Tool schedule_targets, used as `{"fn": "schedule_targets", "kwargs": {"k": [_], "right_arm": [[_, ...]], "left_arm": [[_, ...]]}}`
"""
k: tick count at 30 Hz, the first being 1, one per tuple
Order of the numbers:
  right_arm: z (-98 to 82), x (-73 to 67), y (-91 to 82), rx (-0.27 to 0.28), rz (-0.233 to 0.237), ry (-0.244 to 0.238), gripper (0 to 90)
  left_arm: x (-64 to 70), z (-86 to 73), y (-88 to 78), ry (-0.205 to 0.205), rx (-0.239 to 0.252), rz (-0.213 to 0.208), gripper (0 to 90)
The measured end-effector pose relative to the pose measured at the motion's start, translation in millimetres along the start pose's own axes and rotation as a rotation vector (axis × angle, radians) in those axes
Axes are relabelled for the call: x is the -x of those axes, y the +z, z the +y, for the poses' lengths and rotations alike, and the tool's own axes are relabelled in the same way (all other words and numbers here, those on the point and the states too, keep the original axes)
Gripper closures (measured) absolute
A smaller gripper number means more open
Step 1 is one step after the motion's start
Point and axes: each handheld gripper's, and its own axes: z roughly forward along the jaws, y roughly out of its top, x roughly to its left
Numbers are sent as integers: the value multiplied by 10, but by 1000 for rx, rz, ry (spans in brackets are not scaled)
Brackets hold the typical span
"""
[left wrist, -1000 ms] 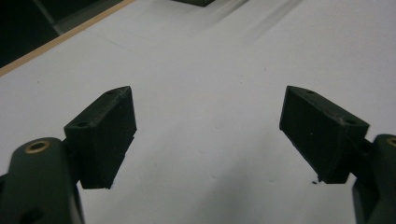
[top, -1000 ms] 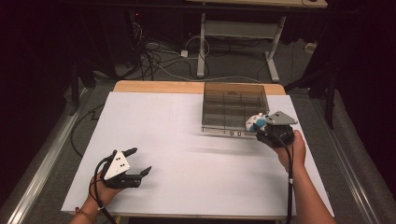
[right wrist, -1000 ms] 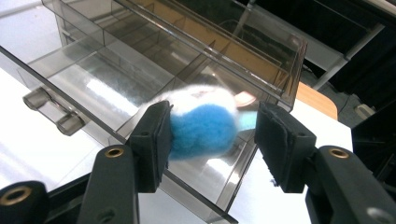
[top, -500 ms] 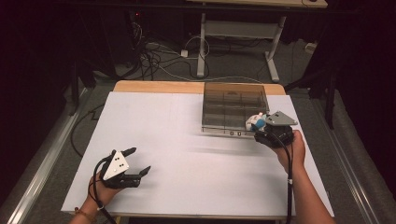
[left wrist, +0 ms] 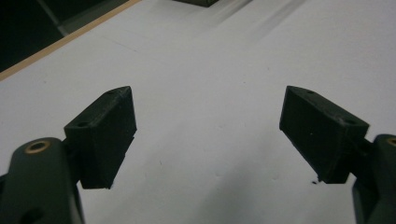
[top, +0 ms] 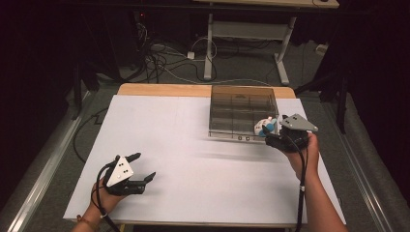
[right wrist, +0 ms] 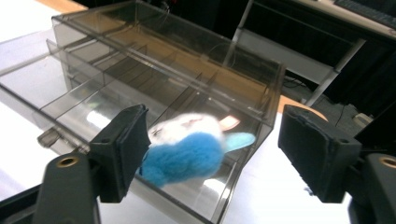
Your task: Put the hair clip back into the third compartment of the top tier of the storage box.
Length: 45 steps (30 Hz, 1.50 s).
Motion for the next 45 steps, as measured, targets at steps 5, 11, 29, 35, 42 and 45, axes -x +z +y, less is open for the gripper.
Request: {"fn": "schedule_targets", "kwargs": {"k": [5,11,29,35,42,45], "right_arm": [[0,34,-16,26,-1,43,160],[-5,42,-24,40,10,67,154],[17,4,-166,93,-10,77,159],[15,-23,-236,114,-2,63,160],[-7,-45,-288,123,10,56,161],[-11,-66,-332,130,7,51,161]], "left_arm": [[-4,-3,-3,-2,0,3,181],[-4,-3,-3,2,-3,2,181],[3,-1,-14,8,0,4,200],[9,-1,-4,12,-5,-1,200],[19,5,10,19,-12,-5,200],[28,8,15,21,-12,-6,200]]}}
